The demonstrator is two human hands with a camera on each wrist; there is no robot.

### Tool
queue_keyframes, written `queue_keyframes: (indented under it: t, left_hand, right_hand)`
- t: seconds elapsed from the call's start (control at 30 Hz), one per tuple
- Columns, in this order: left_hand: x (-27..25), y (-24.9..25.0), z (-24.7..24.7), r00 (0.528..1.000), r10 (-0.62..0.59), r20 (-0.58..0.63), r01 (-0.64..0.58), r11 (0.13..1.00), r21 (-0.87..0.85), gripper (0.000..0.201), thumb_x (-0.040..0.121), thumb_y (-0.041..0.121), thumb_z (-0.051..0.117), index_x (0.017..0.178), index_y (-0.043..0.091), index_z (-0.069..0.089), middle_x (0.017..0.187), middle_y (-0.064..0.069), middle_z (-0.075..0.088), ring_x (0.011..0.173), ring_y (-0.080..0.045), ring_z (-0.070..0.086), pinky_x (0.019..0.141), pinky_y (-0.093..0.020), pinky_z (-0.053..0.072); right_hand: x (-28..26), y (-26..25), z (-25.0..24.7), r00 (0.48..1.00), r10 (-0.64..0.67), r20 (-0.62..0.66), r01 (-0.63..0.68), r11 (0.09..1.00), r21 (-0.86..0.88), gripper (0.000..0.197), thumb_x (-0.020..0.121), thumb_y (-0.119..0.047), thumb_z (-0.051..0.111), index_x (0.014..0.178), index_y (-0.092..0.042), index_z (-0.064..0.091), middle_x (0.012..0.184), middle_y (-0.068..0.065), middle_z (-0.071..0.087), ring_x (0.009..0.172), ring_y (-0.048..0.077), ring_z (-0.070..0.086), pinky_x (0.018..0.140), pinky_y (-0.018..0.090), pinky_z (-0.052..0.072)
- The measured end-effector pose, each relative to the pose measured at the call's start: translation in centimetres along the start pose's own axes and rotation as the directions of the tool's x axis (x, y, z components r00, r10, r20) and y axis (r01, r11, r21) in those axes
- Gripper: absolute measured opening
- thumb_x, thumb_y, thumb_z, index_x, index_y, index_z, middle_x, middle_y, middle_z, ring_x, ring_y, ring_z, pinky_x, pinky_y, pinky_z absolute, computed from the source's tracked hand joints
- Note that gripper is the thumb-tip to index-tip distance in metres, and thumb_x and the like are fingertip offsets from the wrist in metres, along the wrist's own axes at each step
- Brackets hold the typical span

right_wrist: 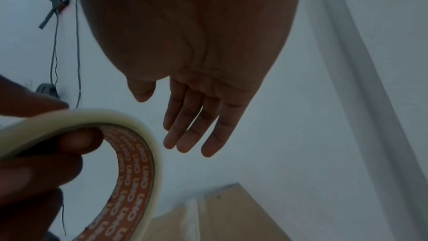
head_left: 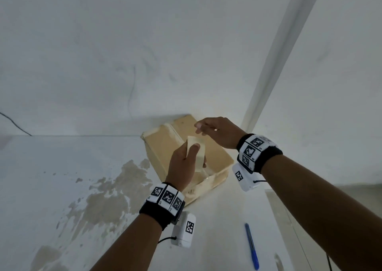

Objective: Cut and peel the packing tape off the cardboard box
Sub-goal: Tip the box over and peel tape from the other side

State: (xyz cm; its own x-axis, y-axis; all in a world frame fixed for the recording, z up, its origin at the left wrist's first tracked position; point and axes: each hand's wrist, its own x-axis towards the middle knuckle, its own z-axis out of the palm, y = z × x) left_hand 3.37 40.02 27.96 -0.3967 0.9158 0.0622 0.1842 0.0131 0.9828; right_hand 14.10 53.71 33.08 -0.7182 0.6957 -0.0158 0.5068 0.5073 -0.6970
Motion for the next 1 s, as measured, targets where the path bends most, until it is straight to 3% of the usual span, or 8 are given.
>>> queue_keyframes:
  t: [0.13, 0.23, 0.4, 0.63, 0.73, 0.87, 1.0]
  left_hand:
    - [1.6, 2.3, -1.5, 0.996, 0.090, -0.020, -0.089, 0.996, 0.030, 0.035, 0.098, 0.020, 0.042, 0.076, 0.004, 0.064, 0.059, -0.011, 0.071, 0.058, -0.020, 0.068, 0.069, -0.027, 0.053]
    - [2.3, 3.5, -2.2, 0.991, 0.131, -0.030, -0.130, 0.991, 0.032, 0.034, 0.097, 0.021, 0.043, 0.076, 0.003, 0.063, 0.055, -0.009, 0.068, 0.056, -0.026, 0.068, 0.066, -0.030, 0.054]
    - [2.8, 4.3, -2.9, 0.984, 0.173, -0.043, -0.169, 0.983, 0.067, 0.033, 0.099, 0.016, 0.043, 0.078, 0.001, 0.063, 0.054, -0.005, 0.066, 0.054, -0.023, 0.067, 0.059, -0.018, 0.050]
    - [3.4, 4.2, -3.4, 0.985, 0.168, -0.030, -0.165, 0.982, 0.091, 0.028, 0.098, 0.019, 0.045, 0.082, 0.005, 0.062, 0.058, -0.003, 0.066, 0.048, -0.018, 0.064, 0.053, -0.022, 0.051]
    - [3.5, 4.2, -3.6, 0.986, 0.163, -0.021, -0.160, 0.982, 0.101, 0.027, 0.095, 0.022, 0.045, 0.080, 0.006, 0.062, 0.059, -0.005, 0.066, 0.047, -0.019, 0.063, 0.054, -0.026, 0.051]
    - [3.8, 4.5, -4.0, 0.988, 0.154, -0.019, -0.150, 0.979, 0.140, 0.027, 0.095, 0.017, 0.047, 0.078, 0.001, 0.062, 0.054, -0.002, 0.064, 0.046, -0.017, 0.061, 0.052, -0.018, 0.049]
    - [4.1, 4.6, -4.4, 0.988, 0.152, -0.028, -0.144, 0.971, 0.189, 0.029, 0.092, 0.020, 0.049, 0.074, 0.000, 0.061, 0.052, -0.002, 0.065, 0.046, -0.016, 0.062, 0.055, -0.022, 0.050]
  right_hand:
    - [0.6, -2.7, -2.5, 1.000, -0.021, 0.006, 0.021, 0.994, 0.103, 0.030, 0.093, -0.041, 0.061, 0.115, -0.022, 0.070, 0.103, -0.008, 0.076, 0.098, 0.006, 0.070, 0.091, 0.025, 0.053]
    - [0.7, -4.5, -3.8, 0.998, -0.044, 0.042, 0.041, 0.997, 0.061, 0.037, 0.089, -0.043, 0.068, 0.123, -0.026, 0.066, 0.106, -0.011, 0.075, 0.103, 0.001, 0.067, 0.087, 0.014, 0.046]
    - [0.9, -6.3, -4.2, 0.994, -0.089, 0.060, 0.090, 0.996, -0.009, 0.044, 0.086, -0.040, 0.073, 0.125, -0.022, 0.064, 0.106, -0.010, 0.076, 0.103, 0.003, 0.068, 0.098, 0.024, 0.049]
    - [1.2, -7.1, -4.2, 0.991, -0.132, -0.018, 0.132, 0.991, -0.014, 0.039, 0.079, -0.028, 0.082, 0.114, -0.018, 0.069, 0.093, -0.006, 0.077, 0.090, 0.010, 0.072, 0.094, 0.032, 0.055]
    - [1.2, -7.3, -4.2, 0.990, -0.142, -0.021, 0.141, 0.989, -0.036, 0.036, 0.080, -0.026, 0.081, 0.113, -0.017, 0.070, 0.093, -0.005, 0.077, 0.089, 0.012, 0.072, 0.092, 0.033, 0.056]
    - [1.3, -7.4, -4.0, 0.987, -0.158, -0.023, 0.157, 0.986, -0.062, 0.024, 0.084, -0.021, 0.077, 0.107, -0.018, 0.074, 0.087, -0.007, 0.078, 0.085, 0.008, 0.072, 0.091, 0.030, 0.056]
    - [1.5, -7.4, -3.6, 0.984, -0.171, -0.046, 0.168, 0.983, -0.069, 0.018, 0.086, -0.016, 0.073, 0.104, -0.018, 0.077, 0.085, -0.006, 0.078, 0.081, 0.005, 0.072, 0.089, 0.026, 0.057]
